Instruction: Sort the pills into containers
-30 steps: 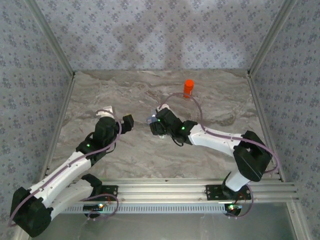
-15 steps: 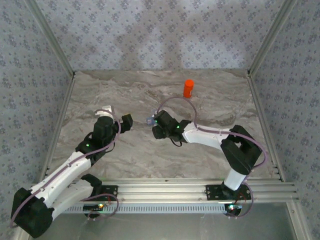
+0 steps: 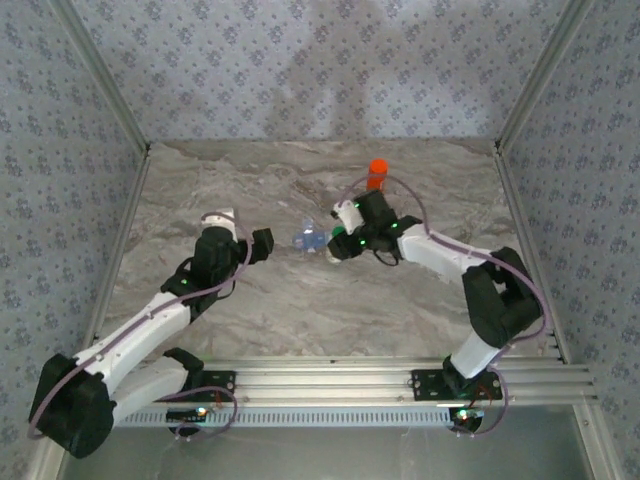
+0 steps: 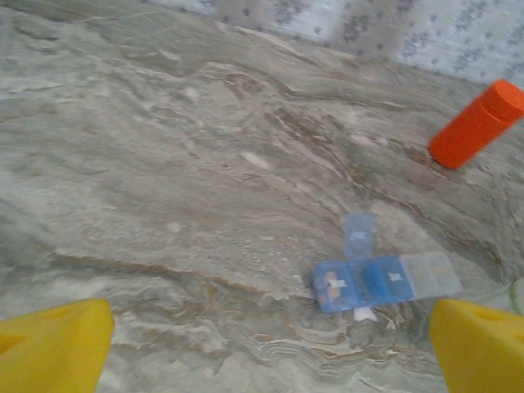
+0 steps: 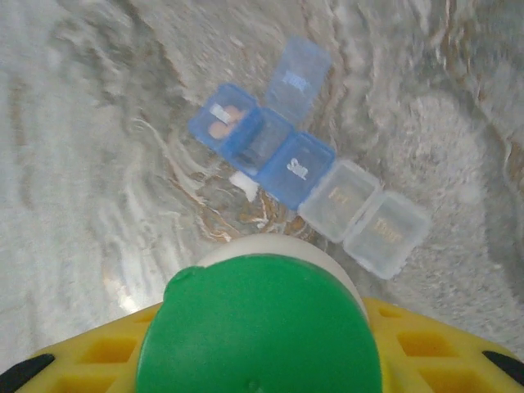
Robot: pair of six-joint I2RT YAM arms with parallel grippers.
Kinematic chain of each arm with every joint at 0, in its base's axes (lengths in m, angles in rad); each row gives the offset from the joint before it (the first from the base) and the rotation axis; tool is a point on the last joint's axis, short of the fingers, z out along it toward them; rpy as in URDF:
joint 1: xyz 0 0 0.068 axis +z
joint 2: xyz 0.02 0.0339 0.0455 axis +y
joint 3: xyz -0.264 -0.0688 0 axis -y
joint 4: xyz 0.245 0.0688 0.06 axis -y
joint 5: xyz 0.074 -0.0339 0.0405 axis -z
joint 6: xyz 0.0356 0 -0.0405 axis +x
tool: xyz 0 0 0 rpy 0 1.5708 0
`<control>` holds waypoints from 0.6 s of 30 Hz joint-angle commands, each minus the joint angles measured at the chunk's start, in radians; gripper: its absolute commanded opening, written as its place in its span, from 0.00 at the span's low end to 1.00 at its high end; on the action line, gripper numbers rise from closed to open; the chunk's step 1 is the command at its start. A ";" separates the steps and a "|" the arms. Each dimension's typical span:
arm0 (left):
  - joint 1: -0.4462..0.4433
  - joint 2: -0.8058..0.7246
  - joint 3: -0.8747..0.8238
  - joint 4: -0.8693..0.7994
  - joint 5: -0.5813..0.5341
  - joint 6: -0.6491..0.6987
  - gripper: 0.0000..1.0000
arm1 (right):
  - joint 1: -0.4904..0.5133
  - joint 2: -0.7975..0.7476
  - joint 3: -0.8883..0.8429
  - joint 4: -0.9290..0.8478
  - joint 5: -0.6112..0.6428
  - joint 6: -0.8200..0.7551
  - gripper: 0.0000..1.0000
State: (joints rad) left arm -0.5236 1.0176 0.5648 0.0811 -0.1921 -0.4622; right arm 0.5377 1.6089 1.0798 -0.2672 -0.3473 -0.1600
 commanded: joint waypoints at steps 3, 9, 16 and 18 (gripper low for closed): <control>0.010 0.101 0.081 0.208 0.271 0.125 0.98 | -0.043 -0.063 0.184 -0.310 -0.323 -0.500 0.42; -0.005 0.187 0.065 0.350 0.668 0.429 0.97 | -0.091 -0.078 0.313 -0.519 -0.474 -0.846 0.42; -0.082 0.144 -0.045 0.436 0.750 0.713 0.96 | -0.068 -0.071 0.419 -0.634 -0.504 -0.962 0.41; -0.082 0.128 -0.055 0.430 0.803 0.741 0.96 | -0.047 -0.080 0.416 -0.662 -0.504 -1.025 0.41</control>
State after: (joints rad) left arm -0.5964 1.1816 0.5327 0.4549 0.4896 0.1234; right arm 0.4664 1.5497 1.4677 -0.8097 -0.7956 -1.0405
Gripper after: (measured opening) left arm 0.960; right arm 0.472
